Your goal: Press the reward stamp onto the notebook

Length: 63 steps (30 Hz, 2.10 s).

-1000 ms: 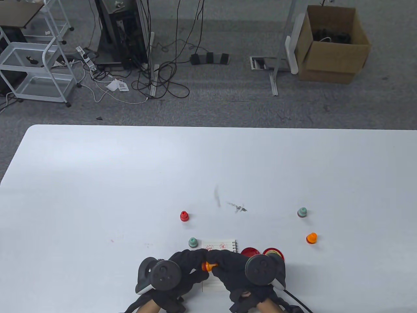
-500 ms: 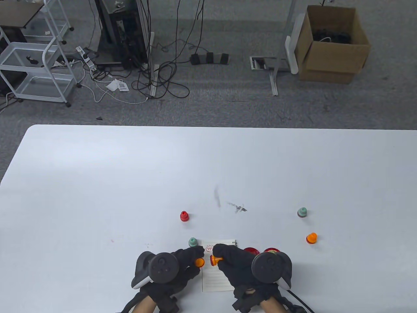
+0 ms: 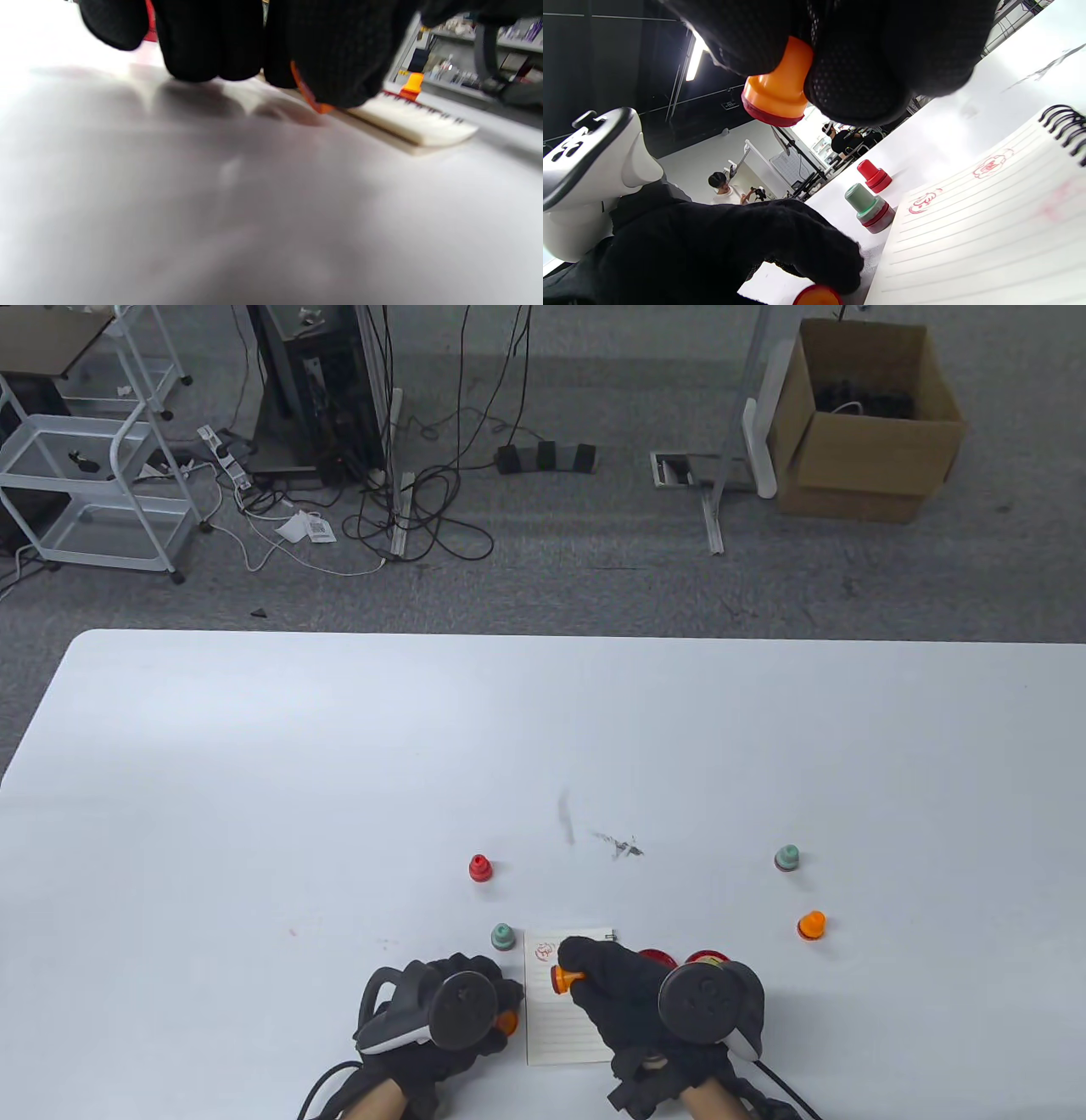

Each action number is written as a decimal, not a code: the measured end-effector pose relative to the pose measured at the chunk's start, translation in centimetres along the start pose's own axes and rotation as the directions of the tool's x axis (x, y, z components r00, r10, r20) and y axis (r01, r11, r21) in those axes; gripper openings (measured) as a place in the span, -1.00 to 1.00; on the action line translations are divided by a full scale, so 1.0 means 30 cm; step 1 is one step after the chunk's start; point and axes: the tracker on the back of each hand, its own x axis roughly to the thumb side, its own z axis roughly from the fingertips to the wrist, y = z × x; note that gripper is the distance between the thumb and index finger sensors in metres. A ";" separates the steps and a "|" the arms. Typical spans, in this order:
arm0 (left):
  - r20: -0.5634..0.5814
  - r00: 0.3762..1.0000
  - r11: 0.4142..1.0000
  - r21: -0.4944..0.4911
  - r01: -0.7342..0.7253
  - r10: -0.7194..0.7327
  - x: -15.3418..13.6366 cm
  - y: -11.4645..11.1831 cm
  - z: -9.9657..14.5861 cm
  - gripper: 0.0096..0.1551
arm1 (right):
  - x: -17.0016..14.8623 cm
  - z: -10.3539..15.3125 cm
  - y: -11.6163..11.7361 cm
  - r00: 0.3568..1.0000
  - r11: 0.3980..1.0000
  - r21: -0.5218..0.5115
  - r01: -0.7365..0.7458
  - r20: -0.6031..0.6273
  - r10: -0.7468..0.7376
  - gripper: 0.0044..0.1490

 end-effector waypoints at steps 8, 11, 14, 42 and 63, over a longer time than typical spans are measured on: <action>-0.013 0.997 0.997 -0.020 0.077 -0.077 0.011 -0.007 -0.004 -0.31 | 0.000 0.000 0.000 1.000 1.000 0.008 -0.003 0.002 0.003 -0.36; -0.011 0.994 0.994 -0.020 0.105 -0.105 0.017 -0.006 -0.005 -0.32 | 0.000 0.000 0.000 1.000 1.000 0.009 -0.006 0.004 0.006 -0.36; -0.011 0.994 0.994 -0.025 0.108 -0.109 0.020 -0.003 -0.004 -0.32 | 0.000 0.000 -0.001 1.000 1.000 0.011 -0.006 0.003 0.006 -0.36; -0.116 0.992 0.981 0.184 0.062 -0.041 -0.102 0.098 0.068 -0.26 | -0.011 -0.019 -0.135 0.988 0.987 -0.053 -0.152 -0.016 0.151 -0.34; -0.202 0.979 0.971 0.232 0.060 -0.012 -0.170 0.090 0.066 -0.21 | -0.115 -0.008 -0.044 0.753 0.709 0.325 -0.625 0.011 0.658 -0.41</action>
